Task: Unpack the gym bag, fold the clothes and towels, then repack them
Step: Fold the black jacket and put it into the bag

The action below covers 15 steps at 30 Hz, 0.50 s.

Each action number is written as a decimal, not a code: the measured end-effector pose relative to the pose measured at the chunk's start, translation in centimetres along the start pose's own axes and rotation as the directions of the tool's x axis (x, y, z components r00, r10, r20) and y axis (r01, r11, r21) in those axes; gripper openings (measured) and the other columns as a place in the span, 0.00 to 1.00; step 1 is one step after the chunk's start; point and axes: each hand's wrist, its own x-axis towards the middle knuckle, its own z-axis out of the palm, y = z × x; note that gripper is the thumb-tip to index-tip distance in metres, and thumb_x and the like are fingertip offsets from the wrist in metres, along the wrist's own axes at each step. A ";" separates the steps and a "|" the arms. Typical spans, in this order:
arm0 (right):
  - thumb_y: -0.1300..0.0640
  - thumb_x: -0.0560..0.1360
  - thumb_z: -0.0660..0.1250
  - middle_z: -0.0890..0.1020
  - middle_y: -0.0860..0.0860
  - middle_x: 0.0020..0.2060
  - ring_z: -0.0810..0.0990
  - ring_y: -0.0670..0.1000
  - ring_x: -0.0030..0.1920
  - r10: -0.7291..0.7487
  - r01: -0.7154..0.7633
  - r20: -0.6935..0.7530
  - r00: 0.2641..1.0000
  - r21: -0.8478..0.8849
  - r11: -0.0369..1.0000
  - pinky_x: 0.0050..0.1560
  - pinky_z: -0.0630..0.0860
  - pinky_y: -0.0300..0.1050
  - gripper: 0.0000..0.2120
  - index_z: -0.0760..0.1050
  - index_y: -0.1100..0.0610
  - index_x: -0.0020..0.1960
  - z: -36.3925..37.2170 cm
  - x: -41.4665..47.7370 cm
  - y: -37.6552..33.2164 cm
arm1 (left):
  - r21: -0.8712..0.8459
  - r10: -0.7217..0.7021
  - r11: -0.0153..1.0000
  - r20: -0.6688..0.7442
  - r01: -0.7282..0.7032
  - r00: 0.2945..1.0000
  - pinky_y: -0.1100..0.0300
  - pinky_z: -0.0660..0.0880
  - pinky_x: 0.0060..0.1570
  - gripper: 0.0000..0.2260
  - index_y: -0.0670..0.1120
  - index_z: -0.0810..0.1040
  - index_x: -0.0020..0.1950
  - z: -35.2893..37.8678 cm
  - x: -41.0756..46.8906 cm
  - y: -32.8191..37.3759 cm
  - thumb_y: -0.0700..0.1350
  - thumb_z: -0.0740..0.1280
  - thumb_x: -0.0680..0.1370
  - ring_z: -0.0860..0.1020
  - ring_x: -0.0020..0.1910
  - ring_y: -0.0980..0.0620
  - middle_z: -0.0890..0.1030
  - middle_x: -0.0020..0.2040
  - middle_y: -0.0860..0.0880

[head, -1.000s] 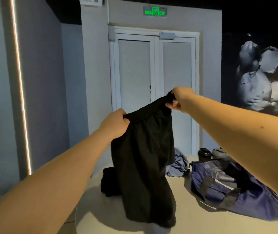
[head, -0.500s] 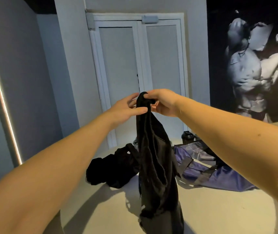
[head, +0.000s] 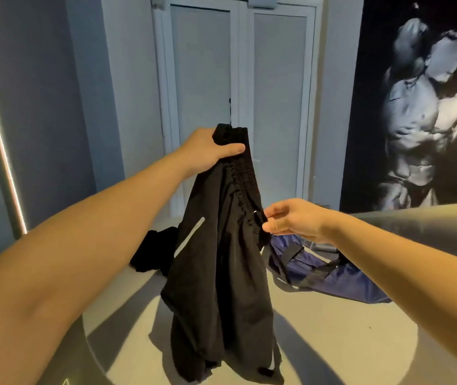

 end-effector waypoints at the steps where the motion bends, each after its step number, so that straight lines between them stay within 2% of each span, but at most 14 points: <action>1: 0.63 0.78 0.71 0.84 0.54 0.59 0.82 0.52 0.60 0.010 -0.009 0.008 1.000 -0.006 1.000 0.67 0.76 0.48 0.12 0.79 0.58 0.60 0.1 -0.1 0.8 | -0.017 0.002 1.000 -0.005 -0.002 1.000 0.66 0.76 0.46 0.10 0.52 0.82 0.51 -0.3 0.1 -0.2 0.55 0.76 0.75 0.81 0.48 0.59 0.83 0.49 0.54; 4: 0.62 0.80 0.68 0.85 0.52 0.58 0.81 0.53 0.63 0.038 -0.039 0.048 0.998 0.020 0.999 0.71 0.70 0.52 0.11 0.80 0.60 0.62 0.2 -0.4 2.1 | -0.096 -0.005 0.995 -0.025 0.003 1.000 0.59 0.79 0.54 0.13 0.50 0.83 0.51 -0.9 -0.1 -0.9 0.57 0.76 0.74 0.83 0.52 0.54 0.84 0.51 0.50; 6: 0.62 0.81 0.66 0.84 0.54 0.57 0.80 0.58 0.64 0.046 -0.050 0.063 0.997 0.057 0.997 0.72 0.68 0.55 0.10 0.78 0.65 0.60 0.2 -0.3 2.3 | -0.156 -0.025 0.988 -0.024 0.021 0.999 0.59 0.79 0.57 0.17 0.49 0.84 0.55 -1.3 -0.3 -1.5 0.59 0.75 0.74 0.83 0.54 0.53 0.85 0.53 0.50; 8: 0.61 0.81 0.66 0.83 0.57 0.53 0.80 0.62 0.59 0.044 -0.052 0.079 0.996 0.106 0.993 0.70 0.71 0.58 0.06 0.76 0.63 0.54 0.2 -0.9 1.4 | -0.216 -0.042 0.976 -0.036 0.033 0.998 0.56 0.79 0.60 0.21 0.50 0.84 0.57 -2.0 -0.8 -2.0 0.62 0.76 0.72 0.83 0.55 0.52 0.86 0.55 0.51; 9: 0.60 0.81 0.66 0.83 0.58 0.50 0.81 0.60 0.55 0.038 -0.047 0.082 0.996 0.117 0.992 0.67 0.73 0.58 0.04 0.76 0.62 0.51 0.1 -1.2 0.8 | -0.247 -0.060 0.968 -0.049 0.046 0.997 0.54 0.78 0.61 0.24 0.51 0.84 0.58 -2.5 -1.1 -2.2 0.64 0.76 0.69 0.83 0.56 0.52 0.86 0.55 0.51; 10: 0.60 0.81 0.66 0.83 0.57 0.49 0.82 0.57 0.52 0.030 -0.041 0.083 0.996 0.126 0.991 0.63 0.76 0.56 0.03 0.76 0.61 0.51 -0.1 -1.4 0.4 | -0.286 -0.085 0.956 -0.056 0.065 0.995 0.55 0.78 0.61 0.25 0.51 0.84 0.58 -3.1 -1.2 -2.4 0.65 0.77 0.68 0.83 0.56 0.52 0.85 0.56 0.51; 12: 0.61 0.80 0.67 0.84 0.57 0.51 0.83 0.56 0.52 0.021 -0.037 0.118 0.993 0.135 0.990 0.57 0.79 0.50 0.07 0.77 0.63 0.57 -0.9 -1.6 -0.7 | -0.369 -0.132 0.924 -0.060 0.101 0.989 0.60 0.78 0.56 0.21 0.51 0.83 0.58 -4.4 -1.7 -3.1 0.61 0.77 0.71 0.83 0.56 0.52 0.85 0.57 0.50; 15: 0.62 0.80 0.68 0.82 0.62 0.59 0.81 0.59 0.59 0.024 -0.039 0.175 0.984 0.079 0.996 0.64 0.76 0.53 0.15 0.76 0.68 0.64 -1.6 -1.4 -2.5 | -0.426 -0.148 0.900 -0.096 0.094 0.984 0.63 0.79 0.51 0.14 0.49 0.83 0.56 -6.3 -2.7 -3.4 0.54 0.76 0.74 0.84 0.54 0.53 0.86 0.55 0.50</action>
